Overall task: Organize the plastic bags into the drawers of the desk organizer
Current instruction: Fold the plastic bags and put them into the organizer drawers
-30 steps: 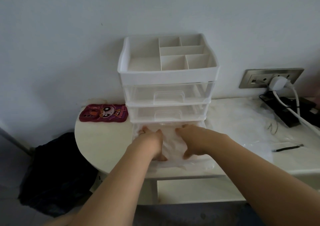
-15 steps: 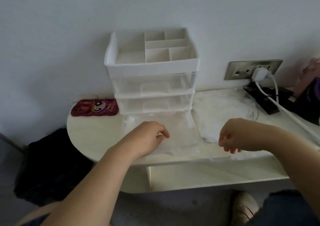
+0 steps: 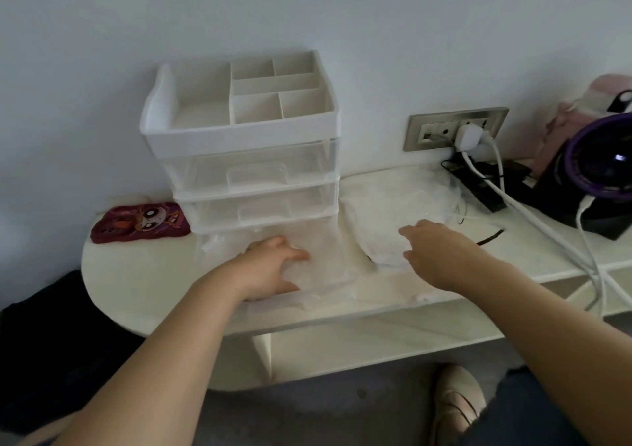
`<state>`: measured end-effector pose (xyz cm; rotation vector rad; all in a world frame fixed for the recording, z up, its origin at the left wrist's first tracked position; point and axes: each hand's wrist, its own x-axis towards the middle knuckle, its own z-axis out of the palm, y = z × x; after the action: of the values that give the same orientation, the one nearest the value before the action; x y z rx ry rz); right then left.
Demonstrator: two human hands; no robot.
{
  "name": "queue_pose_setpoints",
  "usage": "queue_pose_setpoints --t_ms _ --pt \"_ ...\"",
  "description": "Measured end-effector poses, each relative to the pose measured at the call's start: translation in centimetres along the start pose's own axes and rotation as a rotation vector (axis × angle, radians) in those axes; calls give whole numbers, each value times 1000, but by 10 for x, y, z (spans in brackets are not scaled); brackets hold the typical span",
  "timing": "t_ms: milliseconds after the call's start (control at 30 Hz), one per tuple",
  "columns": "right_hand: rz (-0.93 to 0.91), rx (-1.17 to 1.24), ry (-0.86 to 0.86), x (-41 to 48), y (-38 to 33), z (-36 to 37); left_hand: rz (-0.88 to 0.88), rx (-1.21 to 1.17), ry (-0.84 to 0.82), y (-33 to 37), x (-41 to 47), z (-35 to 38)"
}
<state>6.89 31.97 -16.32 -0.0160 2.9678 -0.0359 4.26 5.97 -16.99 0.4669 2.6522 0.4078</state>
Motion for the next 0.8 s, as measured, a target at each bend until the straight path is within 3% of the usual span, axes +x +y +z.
queue_pose_setpoints --t_ms 200,467,800 --pt "-70 27 -119 21 4 18 4 -90 97 -2 -6 -1" --pt "13 77 73 22 -1 13 50 -116 220 -2 -27 -6" --pt "31 163 46 2 1 -8 74 -106 273 5 -35 -8"
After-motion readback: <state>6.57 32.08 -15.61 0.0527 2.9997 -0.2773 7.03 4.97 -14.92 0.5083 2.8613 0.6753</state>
